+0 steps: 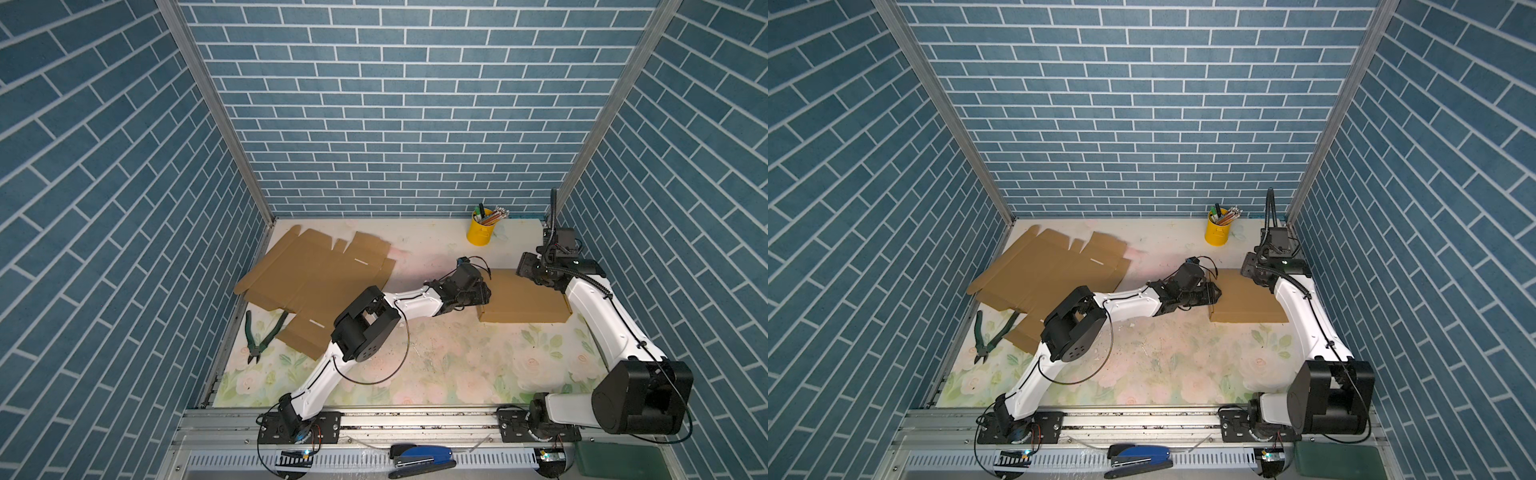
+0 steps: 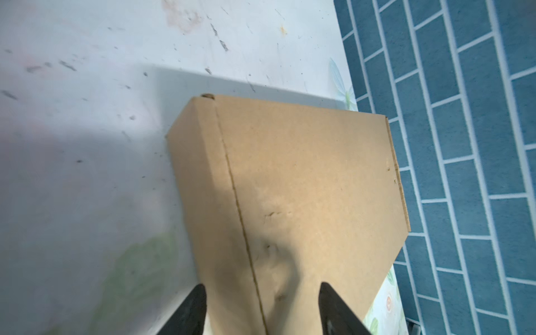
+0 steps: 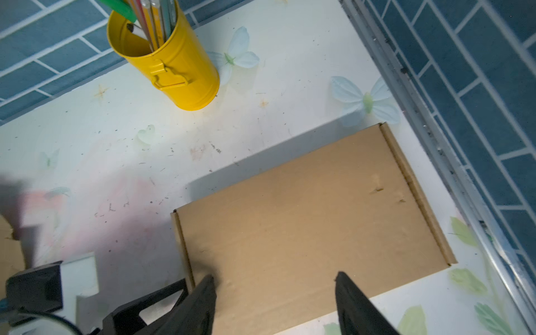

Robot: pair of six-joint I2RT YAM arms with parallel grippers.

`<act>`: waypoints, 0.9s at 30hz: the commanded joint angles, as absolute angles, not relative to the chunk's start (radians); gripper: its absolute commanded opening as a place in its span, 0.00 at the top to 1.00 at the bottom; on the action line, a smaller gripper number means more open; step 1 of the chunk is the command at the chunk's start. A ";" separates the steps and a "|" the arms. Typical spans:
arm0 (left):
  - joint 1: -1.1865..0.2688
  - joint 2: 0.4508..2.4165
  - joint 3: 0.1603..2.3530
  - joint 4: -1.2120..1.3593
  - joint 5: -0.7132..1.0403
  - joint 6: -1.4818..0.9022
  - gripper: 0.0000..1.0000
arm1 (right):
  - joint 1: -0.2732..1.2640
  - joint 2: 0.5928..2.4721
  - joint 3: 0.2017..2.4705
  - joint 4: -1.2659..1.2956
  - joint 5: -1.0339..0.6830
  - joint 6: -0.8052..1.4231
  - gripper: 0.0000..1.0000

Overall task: Fold the paper box
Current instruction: 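Slide the closed box away from the robot with both grippers, then release the box and move both grippers to the flat cardboard blank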

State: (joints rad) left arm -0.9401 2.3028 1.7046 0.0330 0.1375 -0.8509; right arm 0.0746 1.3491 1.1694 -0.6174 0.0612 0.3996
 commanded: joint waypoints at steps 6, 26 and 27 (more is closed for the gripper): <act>-0.780 1.813 1.310 -0.158 0.000 -0.563 0.27 | 0.280 1.394 1.194 -0.566 0.015 0.545 0.39; -0.199 1.286 0.790 -0.218 -0.024 -0.497 0.21 | 0.847 1.974 1.351 -0.063 0.019 1.153 0.47; -0.195 1.311 0.787 -0.204 -0.029 -0.504 0.23 | 0.856 2.001 1.369 -0.051 0.013 1.181 0.47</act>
